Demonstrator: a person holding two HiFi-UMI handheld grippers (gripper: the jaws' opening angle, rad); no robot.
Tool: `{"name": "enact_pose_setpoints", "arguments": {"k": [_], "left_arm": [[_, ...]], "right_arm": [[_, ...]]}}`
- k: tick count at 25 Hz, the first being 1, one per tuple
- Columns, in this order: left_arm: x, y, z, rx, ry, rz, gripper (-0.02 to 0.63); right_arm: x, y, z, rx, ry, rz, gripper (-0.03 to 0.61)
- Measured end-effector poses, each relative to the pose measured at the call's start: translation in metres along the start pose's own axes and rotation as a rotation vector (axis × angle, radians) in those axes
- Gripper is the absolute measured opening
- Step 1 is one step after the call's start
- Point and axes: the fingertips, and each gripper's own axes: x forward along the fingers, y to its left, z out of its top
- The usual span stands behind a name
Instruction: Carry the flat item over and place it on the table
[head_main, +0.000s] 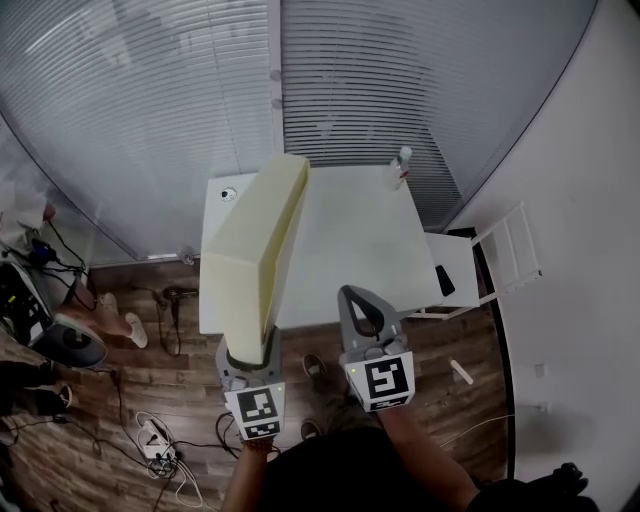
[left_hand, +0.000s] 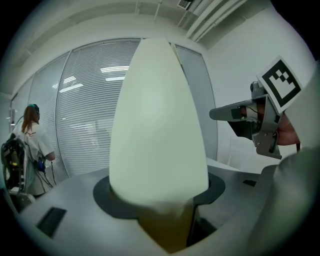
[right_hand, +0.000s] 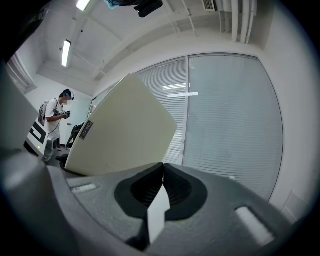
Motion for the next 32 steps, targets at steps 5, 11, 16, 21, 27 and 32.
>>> {"name": "enact_pose_setpoints", "arguments": {"k": [5, 11, 16, 21, 27, 32], "left_arm": [[0.017, -0.004, -0.006, -0.013, 0.044, -0.010, 0.268], [0.034, -0.012, -0.013, -0.007, 0.096, -0.025, 0.275], [0.050, -0.019, -0.023, -0.022, 0.140, -0.038, 0.279], [0.062, -0.026, -0.030, 0.004, 0.170, -0.062, 0.281], [0.072, -0.034, -0.040, -0.015, 0.205, -0.091, 0.284], [0.084, -0.043, -0.047, -0.037, 0.235, -0.112, 0.286]], "right_arm": [[0.007, -0.019, -0.010, 0.016, 0.003, -0.022, -0.002], [0.010, -0.043, -0.031, 0.033, 0.041, -0.034, -0.002], [0.017, -0.060, -0.041, 0.040, 0.060, -0.037, -0.002], [0.026, -0.071, -0.045, 0.044, 0.068, -0.032, -0.002], [0.033, -0.075, -0.052, 0.048, 0.084, -0.023, -0.002], [0.039, -0.080, -0.057, 0.048, 0.094, -0.009, -0.002]]}}
